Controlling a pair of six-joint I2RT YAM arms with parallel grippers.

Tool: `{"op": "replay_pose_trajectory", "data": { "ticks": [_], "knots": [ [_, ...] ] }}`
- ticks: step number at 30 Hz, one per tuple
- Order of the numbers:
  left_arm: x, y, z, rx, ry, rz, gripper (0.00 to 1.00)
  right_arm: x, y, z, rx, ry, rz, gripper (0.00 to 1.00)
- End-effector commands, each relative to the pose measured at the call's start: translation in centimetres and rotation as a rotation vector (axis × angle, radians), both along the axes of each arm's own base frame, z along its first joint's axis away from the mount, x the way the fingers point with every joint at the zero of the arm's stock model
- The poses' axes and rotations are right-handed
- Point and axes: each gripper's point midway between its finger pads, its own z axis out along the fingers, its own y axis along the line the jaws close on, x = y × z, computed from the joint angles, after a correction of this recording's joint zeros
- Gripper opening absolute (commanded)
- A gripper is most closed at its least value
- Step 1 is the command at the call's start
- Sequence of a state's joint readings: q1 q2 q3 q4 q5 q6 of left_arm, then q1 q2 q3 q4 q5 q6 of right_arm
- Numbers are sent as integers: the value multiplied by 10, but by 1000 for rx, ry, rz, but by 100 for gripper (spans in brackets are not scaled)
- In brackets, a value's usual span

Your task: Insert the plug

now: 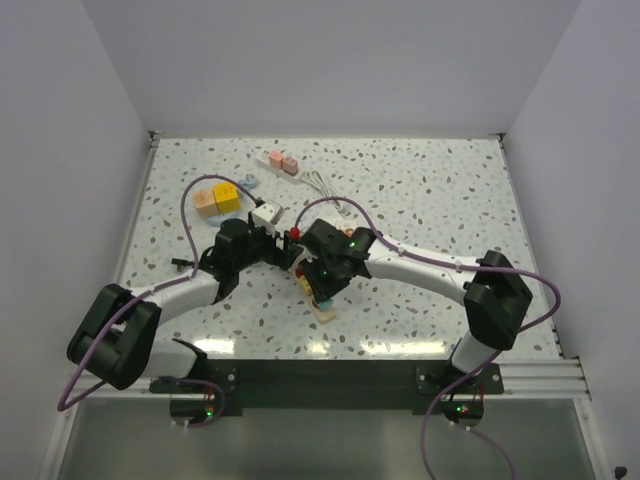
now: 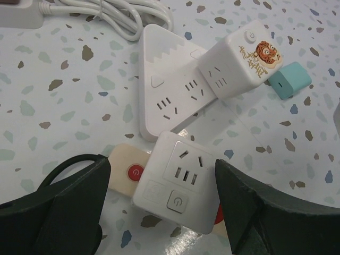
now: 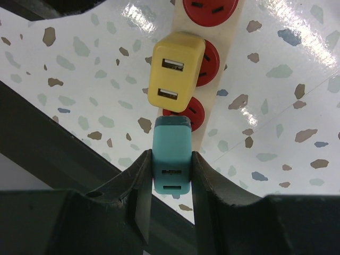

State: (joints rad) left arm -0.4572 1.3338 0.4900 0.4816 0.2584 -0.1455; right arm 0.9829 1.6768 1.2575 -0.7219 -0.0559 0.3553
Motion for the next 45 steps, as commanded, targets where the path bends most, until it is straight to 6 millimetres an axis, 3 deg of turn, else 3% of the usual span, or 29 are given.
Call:
{"op": "replay_pose_trajectory", "data": {
  "ticks": [1,14,25,45],
  "knots": [
    [10,-6,18,-11,-50,-18,84,4,4,2,-10,-4,-26,0],
    [11,-6,17,-8,-45,-20,84,6,13,-1,-7,-8,-24,0],
    [11,-6,17,-7,-46,-21,84,10,6,-6,-58,-34,-32,0],
    [12,-6,15,-3,-44,-18,83,17,12,2,-32,-74,-37,0]
  ]
}}
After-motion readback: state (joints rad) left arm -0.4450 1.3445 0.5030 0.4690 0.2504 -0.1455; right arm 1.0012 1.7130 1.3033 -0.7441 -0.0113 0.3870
